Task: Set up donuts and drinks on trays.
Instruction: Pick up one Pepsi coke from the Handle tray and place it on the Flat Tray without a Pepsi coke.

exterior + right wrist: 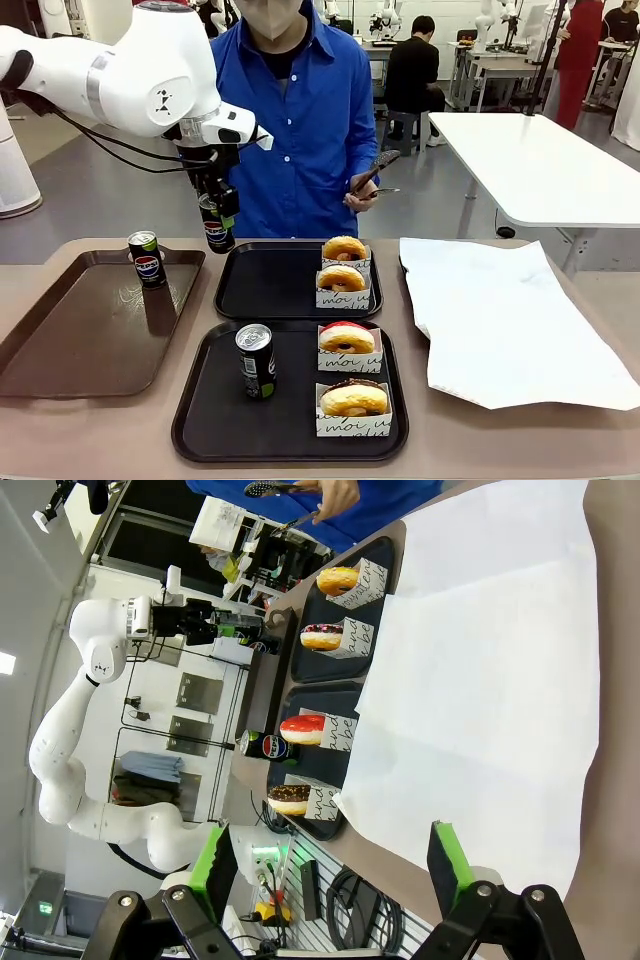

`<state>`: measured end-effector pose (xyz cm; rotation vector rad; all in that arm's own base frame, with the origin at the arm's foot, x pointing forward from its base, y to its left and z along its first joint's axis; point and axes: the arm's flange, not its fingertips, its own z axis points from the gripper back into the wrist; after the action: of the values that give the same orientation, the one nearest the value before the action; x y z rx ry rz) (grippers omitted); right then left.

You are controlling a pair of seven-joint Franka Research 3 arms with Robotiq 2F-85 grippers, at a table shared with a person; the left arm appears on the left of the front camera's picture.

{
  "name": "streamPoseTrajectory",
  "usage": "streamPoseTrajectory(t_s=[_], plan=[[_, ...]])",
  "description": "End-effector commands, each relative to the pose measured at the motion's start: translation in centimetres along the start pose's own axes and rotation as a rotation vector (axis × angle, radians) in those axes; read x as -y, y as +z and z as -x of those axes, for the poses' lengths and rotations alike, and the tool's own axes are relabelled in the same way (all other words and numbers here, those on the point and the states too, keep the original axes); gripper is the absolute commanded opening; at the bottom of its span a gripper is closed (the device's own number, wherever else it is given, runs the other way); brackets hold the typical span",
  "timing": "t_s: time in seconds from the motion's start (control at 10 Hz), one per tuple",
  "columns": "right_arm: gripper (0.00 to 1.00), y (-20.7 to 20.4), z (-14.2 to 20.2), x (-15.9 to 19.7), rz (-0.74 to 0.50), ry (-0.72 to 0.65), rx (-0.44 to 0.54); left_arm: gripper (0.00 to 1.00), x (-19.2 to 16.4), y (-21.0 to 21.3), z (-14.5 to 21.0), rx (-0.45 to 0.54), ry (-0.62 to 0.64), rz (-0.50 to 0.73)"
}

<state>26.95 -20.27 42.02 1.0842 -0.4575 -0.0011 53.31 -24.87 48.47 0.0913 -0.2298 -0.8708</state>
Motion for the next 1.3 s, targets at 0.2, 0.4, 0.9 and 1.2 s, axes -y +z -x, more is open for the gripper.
streamPoseTrajectory(t_s=[0.2, 0.4, 0.9, 1.2], plan=[[1.0, -0.1, -0.2, 0.0, -0.027, 0.008, 0.023, 0.59, 0.8, -4.8, -3.2, -0.079, -0.051, 0.156], [1.0, -0.1, -0.2, 0.0, -0.027, 0.008, 0.023, 0.59, 0.8, -6.2, -4.1, -0.011, -0.044, 0.19], [1.0, -0.1, -0.2, 0.0, -0.027, 0.008, 0.023, 0.59, 0.5, -8.3, -5.4, 0.011, -0.031, 0.25], [1.0, -0.1, -0.2, 0.0, -0.027, 0.008, 0.023, 0.59, 1.8, -10.8, -6.2, -0.05, -0.074, 0.176]])
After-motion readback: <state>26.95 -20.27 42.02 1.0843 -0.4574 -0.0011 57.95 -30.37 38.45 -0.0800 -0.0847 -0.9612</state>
